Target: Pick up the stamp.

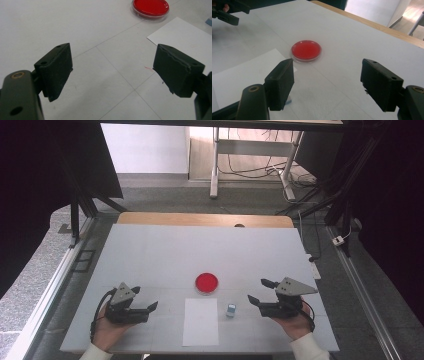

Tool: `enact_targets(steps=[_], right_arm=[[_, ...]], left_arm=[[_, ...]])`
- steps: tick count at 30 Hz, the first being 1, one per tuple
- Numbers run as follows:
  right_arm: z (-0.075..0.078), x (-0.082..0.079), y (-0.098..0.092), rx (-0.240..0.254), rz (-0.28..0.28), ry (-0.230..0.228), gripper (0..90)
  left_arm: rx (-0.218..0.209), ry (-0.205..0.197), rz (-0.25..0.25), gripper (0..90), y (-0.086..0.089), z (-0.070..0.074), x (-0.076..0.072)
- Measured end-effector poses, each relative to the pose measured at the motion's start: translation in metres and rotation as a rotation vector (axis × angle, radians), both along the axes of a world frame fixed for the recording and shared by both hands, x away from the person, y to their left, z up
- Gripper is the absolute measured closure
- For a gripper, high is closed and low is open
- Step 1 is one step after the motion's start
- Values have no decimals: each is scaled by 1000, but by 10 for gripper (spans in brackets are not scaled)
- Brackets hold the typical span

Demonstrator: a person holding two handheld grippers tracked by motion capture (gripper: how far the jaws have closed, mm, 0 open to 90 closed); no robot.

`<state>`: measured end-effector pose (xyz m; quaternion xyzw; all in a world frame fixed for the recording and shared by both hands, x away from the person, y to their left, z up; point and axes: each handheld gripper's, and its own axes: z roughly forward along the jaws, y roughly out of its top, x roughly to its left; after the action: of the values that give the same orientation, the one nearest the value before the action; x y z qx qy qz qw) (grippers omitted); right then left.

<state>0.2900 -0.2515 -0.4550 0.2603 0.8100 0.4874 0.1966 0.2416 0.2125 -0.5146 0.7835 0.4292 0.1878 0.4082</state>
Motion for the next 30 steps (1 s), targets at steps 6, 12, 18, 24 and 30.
enact_targets(steps=[6, 12, 18, 24, 30], right_arm=[[5, 6, 16, -4, 40, 8, 274], [9, 11, 31, -25, 78, 14, 273], [1, 8, 36, -38, 101, 30, 271], [-7, 5, 36, -39, 111, 57, 271], [-16, 5, 43, -81, 134, 81, 272]], left_arm=[[-1, 4, -3, 162, -1, 0, 0], [2, 6, -3, 162, -1, 0, 0], [3, 5, -3, 163, 0, -2, 0], [9, 5, -3, 164, 0, -2, 0], [5, -3, 7, 167, 1, -2, -1]])
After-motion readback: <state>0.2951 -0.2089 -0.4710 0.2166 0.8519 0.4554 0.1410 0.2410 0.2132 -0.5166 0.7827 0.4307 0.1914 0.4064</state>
